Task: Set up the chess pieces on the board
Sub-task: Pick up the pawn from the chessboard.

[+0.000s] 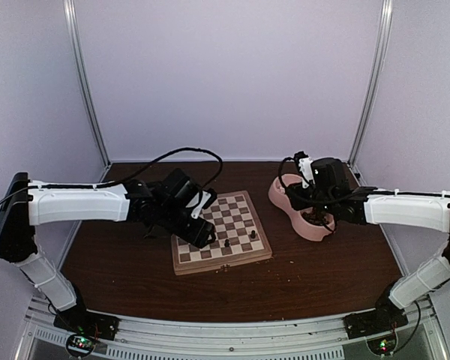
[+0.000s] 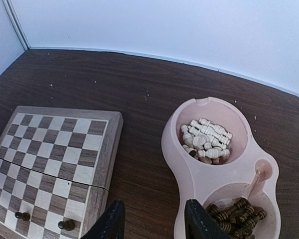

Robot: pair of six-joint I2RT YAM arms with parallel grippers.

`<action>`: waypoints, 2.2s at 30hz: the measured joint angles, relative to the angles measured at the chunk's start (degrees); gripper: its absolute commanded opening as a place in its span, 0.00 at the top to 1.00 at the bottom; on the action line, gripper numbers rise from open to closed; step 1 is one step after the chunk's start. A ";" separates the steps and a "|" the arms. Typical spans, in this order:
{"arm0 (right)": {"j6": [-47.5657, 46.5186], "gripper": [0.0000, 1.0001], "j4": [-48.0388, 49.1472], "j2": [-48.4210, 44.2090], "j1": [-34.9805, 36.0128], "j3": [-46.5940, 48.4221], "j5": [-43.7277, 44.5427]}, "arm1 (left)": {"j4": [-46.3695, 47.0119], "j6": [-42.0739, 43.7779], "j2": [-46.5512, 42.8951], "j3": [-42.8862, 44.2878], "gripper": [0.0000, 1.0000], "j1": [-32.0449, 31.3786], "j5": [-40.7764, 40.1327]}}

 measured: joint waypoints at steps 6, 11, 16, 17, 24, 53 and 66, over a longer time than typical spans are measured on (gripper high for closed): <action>1.16 0.53 0.22 0.04 -1.18 -3.06 -0.09 | -3.96 0.52 6.64 7.43 0.35 -3.04 -4.13; 3.67 0.49 1.51 0.79 -1.27 -2.21 0.48 | -5.68 0.57 11.30 12.50 0.37 -3.08 -4.48; 4.87 0.45 10.82 1.29 -1.27 -7.58 2.75 | -7.23 0.22 16.81 17.09 0.39 -3.10 -4.44; 4.87 0.45 11.93 1.09 -1.29 -9.18 3.08 | -7.50 0.11 17.62 17.77 0.39 -3.08 -4.46; 2.71 0.45 16.37 -1.92 -1.31 -13.66 4.00 | -9.99 -1.07 21.18 21.16 0.42 -3.10 -4.48; -0.17 0.44 17.90 -3.10 -1.31 -13.66 3.21 | -15.61 -2.99 28.09 28.46 0.86 -3.91 -6.19; -0.44 0.44 17.62 -3.08 -1.31 -13.66 3.02 | -16.94 -3.69 28.00 29.49 0.92 -3.91 -6.27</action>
